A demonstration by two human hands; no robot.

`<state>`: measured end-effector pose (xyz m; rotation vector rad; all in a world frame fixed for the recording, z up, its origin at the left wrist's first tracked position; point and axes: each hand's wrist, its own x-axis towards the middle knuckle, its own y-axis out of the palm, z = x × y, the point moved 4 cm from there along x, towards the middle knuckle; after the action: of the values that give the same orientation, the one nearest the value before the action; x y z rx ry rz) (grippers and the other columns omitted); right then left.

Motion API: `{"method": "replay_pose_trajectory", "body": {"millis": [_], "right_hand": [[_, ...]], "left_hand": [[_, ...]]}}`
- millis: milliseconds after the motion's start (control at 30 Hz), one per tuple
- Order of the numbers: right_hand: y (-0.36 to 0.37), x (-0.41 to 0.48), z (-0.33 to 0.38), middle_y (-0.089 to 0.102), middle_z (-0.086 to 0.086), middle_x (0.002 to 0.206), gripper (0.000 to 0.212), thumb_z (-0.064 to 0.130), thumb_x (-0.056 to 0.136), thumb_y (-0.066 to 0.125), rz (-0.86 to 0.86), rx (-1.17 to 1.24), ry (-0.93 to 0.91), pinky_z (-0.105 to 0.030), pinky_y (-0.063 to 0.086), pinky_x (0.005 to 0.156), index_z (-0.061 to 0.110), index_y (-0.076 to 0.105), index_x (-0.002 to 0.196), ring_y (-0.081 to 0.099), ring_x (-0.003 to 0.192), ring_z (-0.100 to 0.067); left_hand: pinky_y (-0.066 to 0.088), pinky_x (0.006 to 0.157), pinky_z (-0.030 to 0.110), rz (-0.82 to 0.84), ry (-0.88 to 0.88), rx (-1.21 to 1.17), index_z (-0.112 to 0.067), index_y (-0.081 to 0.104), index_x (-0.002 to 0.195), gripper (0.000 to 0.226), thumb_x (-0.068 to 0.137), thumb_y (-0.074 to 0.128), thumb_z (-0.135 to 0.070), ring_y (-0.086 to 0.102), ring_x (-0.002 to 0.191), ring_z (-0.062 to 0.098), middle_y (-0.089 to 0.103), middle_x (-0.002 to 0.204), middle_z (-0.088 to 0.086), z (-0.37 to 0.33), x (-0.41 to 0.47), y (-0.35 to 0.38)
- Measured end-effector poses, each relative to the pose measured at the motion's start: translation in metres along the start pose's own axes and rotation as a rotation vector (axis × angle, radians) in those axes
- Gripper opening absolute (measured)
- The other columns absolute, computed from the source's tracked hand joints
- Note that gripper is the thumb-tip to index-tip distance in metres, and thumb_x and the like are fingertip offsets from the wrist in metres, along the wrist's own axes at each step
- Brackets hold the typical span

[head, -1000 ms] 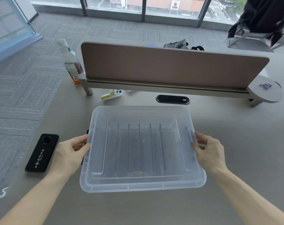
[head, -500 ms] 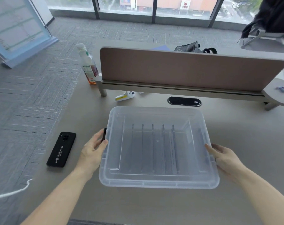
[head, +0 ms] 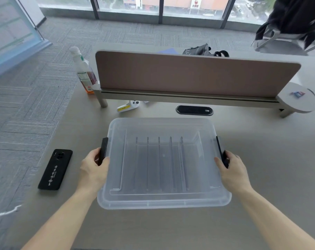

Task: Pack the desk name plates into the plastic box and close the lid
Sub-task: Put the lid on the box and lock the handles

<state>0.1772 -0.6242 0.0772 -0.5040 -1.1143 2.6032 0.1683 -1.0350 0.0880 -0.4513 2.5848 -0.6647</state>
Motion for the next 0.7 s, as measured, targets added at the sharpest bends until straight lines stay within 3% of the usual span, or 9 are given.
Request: {"method": "replay_pose_trajectory", "body": {"millis": [133, 233, 333, 467, 600, 700], "right_hand": [[0.001, -0.002, 0.002, 0.064, -0.001, 0.077, 0.018, 0.023, 0.099, 0.057, -0.015, -0.010, -0.016, -0.026, 0.040, 0.057, 0.012, 0.055, 0.085, 0.057, 0.070, -0.015], [0.000, -0.002, 0.003, 0.062, 0.000, 0.073, 0.020, 0.023, 0.100, 0.056, -0.017, -0.050, -0.038, -0.025, 0.038, 0.054, 0.013, 0.053, 0.082, 0.056, 0.066, -0.014], [0.000, -0.001, 0.003, 0.061, 0.000, 0.071, 0.020, 0.024, 0.100, 0.055, -0.007, -0.070, -0.041, -0.026, 0.037, 0.054, 0.014, 0.052, 0.083, 0.056, 0.066, -0.020], [0.001, -0.002, 0.006, 0.063, -0.002, 0.073, 0.017, 0.022, 0.100, 0.055, -0.024, -0.073, -0.043, -0.039, 0.037, 0.059, 0.011, 0.054, 0.087, 0.057, 0.069, -0.029], [0.004, -0.007, 0.011, 0.063, -0.002, 0.074, 0.009, 0.021, 0.102, 0.050, -0.038, -0.076, -0.046, -0.037, 0.041, 0.060, 0.016, 0.056, 0.100, 0.059, 0.069, -0.030], [0.005, -0.010, 0.015, 0.062, 0.004, 0.079, 0.021, 0.036, 0.102, 0.044, 0.012, -0.022, -0.015, -0.031, 0.040, 0.059, 0.018, 0.054, 0.100, 0.058, 0.077, -0.029]], "left_hand": [[0.044, 0.093, 0.029, -0.015, 0.013, 0.026, -0.008, 0.053, 0.143, 0.049, 0.096, 0.065, -0.008, 0.060, 0.105, 0.017, 0.065, 0.119, 0.000, 0.001, -0.002, 0.006], [0.045, 0.088, 0.030, -0.024, 0.022, 0.070, -0.010, 0.055, 0.140, 0.043, 0.098, 0.062, -0.008, 0.062, 0.103, 0.021, 0.066, 0.112, -0.001, -0.002, -0.005, 0.008], [0.046, 0.082, 0.034, -0.051, 0.042, 0.166, -0.011, 0.054, 0.137, 0.038, 0.099, 0.058, -0.011, 0.062, 0.096, 0.027, 0.064, 0.103, -0.001, -0.004, -0.009, 0.011], [0.054, 0.090, 0.047, -0.080, 0.070, 0.219, -0.010, 0.052, 0.137, 0.038, 0.099, 0.055, -0.012, 0.066, 0.102, 0.039, 0.072, 0.111, 0.011, -0.003, -0.008, 0.015], [0.048, 0.090, 0.046, -0.122, 0.087, 0.295, -0.007, 0.047, 0.143, 0.042, 0.101, 0.050, -0.008, 0.062, 0.107, 0.043, 0.069, 0.117, 0.020, -0.002, -0.009, 0.024], [0.044, 0.099, 0.049, -0.068, 0.057, 0.302, -0.006, 0.039, 0.149, 0.049, 0.103, 0.049, -0.020, 0.057, 0.119, 0.043, 0.062, 0.130, 0.022, 0.001, -0.010, 0.029]]}}
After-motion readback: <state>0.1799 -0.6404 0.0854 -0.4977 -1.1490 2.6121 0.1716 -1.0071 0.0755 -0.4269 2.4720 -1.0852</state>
